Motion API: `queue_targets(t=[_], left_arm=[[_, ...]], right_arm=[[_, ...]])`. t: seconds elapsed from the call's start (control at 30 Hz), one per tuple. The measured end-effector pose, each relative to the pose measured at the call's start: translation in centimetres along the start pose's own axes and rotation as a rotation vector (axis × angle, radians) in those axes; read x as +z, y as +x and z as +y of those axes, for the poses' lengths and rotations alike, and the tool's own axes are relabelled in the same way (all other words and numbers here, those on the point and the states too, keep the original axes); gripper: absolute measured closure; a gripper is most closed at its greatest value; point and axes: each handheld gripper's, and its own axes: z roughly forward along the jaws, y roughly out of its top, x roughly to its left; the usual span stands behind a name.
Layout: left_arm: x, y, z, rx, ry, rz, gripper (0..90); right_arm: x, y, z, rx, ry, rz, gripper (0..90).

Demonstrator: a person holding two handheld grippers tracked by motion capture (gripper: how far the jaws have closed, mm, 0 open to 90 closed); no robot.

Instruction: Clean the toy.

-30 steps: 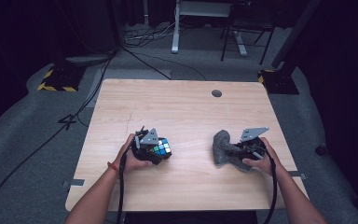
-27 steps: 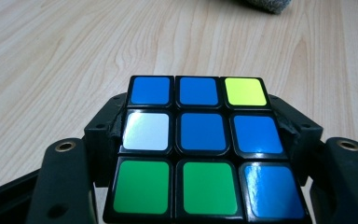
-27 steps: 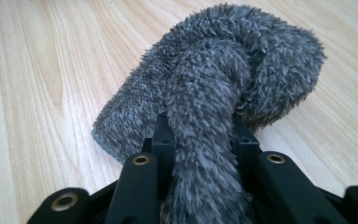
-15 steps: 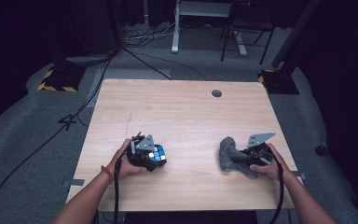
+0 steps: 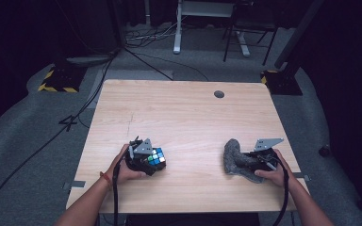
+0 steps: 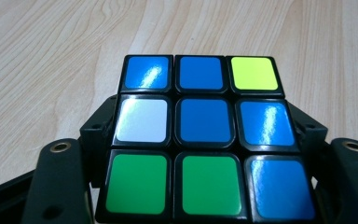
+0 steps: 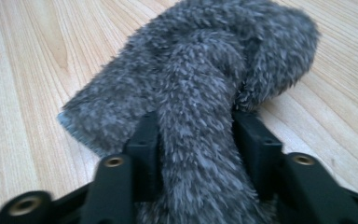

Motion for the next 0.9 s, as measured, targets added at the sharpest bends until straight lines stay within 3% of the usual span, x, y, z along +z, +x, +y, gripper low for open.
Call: queue_targets(t=[0.33,0.47,0.63,0.9], left_arm=[[-0.6,-0.1,0.2,0.001,0.019,0.036,26.9],[-0.7,-0.3,0.3,-0.003,0.041,0.058,20.3],[-1.0,-0.4,0.1,-0.004,0.069,0.074,16.2],[-2.7,-0.9,-0.9,0.014,0.089,0.141,15.7]], right_arm=[[-0.1,0.6,0.4,-0.027,0.025,-0.062,39.0],[-0.1,0.8,0.6,-0.037,0.035,-0.091,30.6],[-0.2,1.1,0.7,-0.056,0.06,-0.095,24.0],[-0.6,1.4,0.7,-0.067,0.092,-0.114,21.1]])
